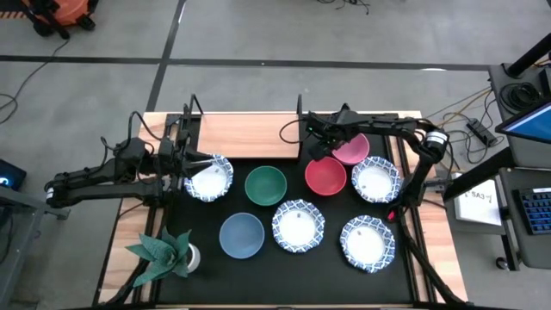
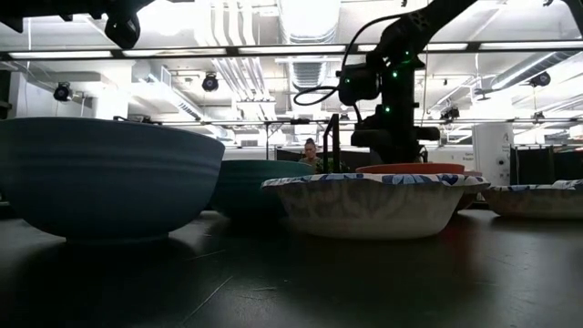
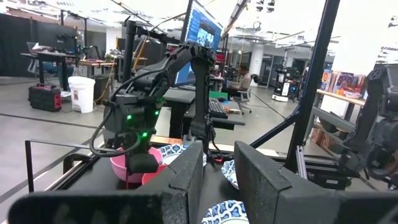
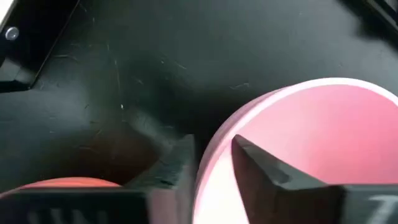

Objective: Place and stack bowls onto a shelf
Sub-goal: Put the pink bowl on the shelf

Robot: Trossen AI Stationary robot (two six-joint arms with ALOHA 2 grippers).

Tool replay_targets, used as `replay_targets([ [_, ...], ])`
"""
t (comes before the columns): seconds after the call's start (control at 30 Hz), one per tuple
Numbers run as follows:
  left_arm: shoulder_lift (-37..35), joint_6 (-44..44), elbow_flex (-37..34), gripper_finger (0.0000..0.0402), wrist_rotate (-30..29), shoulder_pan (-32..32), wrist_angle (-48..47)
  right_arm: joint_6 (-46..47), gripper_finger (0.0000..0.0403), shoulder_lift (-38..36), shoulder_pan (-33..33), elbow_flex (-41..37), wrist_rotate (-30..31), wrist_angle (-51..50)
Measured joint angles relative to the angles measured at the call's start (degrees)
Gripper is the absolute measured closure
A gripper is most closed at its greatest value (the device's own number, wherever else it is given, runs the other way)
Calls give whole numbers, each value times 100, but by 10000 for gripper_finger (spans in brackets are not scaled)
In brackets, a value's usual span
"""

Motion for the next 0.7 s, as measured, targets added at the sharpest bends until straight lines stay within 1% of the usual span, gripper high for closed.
replay_targets([
  [0.13,0,-2,0,326,0,0,2,-13,383,0,0,7,-1,-15],
  [0.23,0,0,0,326,-2,0,19,-21,389,-1,7,98,-2,-56],
  [0.33,-2,0,0,326,0,0,20,-98,391,-34,13,368,72,-337],
  [0.47,-2,0,7,326,-1,0,20,-223,391,-149,27,1106,736,-1073],
  [0.57,-2,0,7,326,-1,0,20,-411,391,-220,78,1810,1265,-1394],
  [0.7,-2,-1,7,326,-2,0,19,-880,391,-247,252,2837,1498,-1366],
])
